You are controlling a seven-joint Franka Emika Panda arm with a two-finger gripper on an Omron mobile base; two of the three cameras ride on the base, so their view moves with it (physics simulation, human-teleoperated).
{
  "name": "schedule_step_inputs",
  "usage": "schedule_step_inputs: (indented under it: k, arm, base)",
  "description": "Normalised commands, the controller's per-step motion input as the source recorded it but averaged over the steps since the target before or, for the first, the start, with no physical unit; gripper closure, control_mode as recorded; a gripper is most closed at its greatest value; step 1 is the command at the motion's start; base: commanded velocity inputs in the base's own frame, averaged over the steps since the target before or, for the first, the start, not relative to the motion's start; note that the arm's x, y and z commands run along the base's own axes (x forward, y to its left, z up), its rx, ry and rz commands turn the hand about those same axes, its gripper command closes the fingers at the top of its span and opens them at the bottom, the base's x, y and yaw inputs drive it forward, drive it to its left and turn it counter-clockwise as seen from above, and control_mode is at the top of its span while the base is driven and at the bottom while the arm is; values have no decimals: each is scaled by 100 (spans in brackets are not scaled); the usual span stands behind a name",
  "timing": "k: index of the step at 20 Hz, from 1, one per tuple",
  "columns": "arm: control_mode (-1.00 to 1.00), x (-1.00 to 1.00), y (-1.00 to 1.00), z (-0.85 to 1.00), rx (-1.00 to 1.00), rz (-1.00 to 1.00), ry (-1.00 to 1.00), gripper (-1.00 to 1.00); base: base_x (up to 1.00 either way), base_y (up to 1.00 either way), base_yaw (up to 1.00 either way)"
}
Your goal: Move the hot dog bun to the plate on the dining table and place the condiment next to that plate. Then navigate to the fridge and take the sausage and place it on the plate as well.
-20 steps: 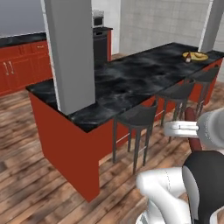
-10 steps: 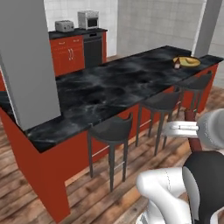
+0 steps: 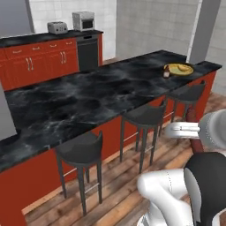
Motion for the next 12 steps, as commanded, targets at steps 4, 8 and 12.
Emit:
schedule_step_inputs:
  k: [4,8,12]
  arm:
    - [100,0,0,0,0,0,0,100]
    - [100,0,0,0,0,0,0,100]
    - [100,0,0,0,0,0,0,100]
  base:
    - [46,-100,11]
    - [46,-100,12]
    - [48,-100,13]
